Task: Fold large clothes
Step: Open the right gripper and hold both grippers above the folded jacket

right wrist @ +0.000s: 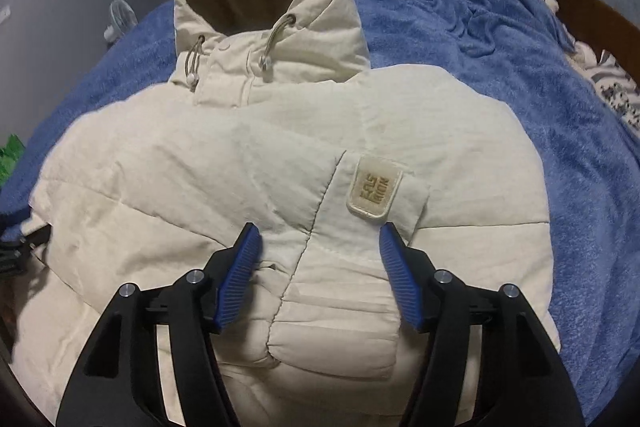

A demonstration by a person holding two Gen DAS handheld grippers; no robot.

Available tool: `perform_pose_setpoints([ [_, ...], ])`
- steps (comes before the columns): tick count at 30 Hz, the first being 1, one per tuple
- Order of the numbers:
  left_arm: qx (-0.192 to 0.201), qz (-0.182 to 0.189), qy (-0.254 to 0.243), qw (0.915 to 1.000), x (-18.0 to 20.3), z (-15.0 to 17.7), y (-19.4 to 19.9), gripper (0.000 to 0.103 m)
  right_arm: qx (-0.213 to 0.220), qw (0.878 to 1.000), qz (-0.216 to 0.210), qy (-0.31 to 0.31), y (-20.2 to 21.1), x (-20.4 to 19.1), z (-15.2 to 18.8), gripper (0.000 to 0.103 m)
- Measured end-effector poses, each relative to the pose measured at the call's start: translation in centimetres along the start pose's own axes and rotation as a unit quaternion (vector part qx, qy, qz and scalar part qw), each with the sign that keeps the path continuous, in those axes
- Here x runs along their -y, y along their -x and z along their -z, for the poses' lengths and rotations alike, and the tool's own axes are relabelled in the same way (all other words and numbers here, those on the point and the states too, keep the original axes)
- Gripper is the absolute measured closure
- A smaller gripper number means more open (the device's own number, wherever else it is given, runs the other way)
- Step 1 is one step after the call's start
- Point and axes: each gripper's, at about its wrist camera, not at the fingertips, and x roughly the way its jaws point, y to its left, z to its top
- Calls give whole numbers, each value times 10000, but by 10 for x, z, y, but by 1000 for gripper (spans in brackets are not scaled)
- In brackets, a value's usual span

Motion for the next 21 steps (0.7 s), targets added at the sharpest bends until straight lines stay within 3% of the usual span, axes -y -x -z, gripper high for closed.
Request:
perform_pose_setpoints([
  [1,2,-58,23,10000,1,-2,3,8,9,10000,85,17,1,-1,0,38],
  [3,269,-24,230,9994,2,-9,20,8,50,9996,275,-101,6,4,-1,18],
  [5,773,191,272,9965,10,-16,46,8,136,9992,120,-361,14,12,-2,16],
  [8,1026,404,165,9938,29,-22,63,8,252,9975,-158,-635,24,17,-8,12],
  [11,672,593,186,9958,46,-35,46,8,397,9985,-191,-334,28,7,-18,9],
  [13,400,522,228,9976,54,-44,27,8,417,9991,-105,-33,24,0,-21,9],
  [16,43,79,3,10000,63,-49,-8,8,207,9994,79,262,9,-3,-21,9],
  [21,-18,180,-58,9998,61,-41,-24,8,-225,9991,-294,-206,-20,13,-13,6],
])
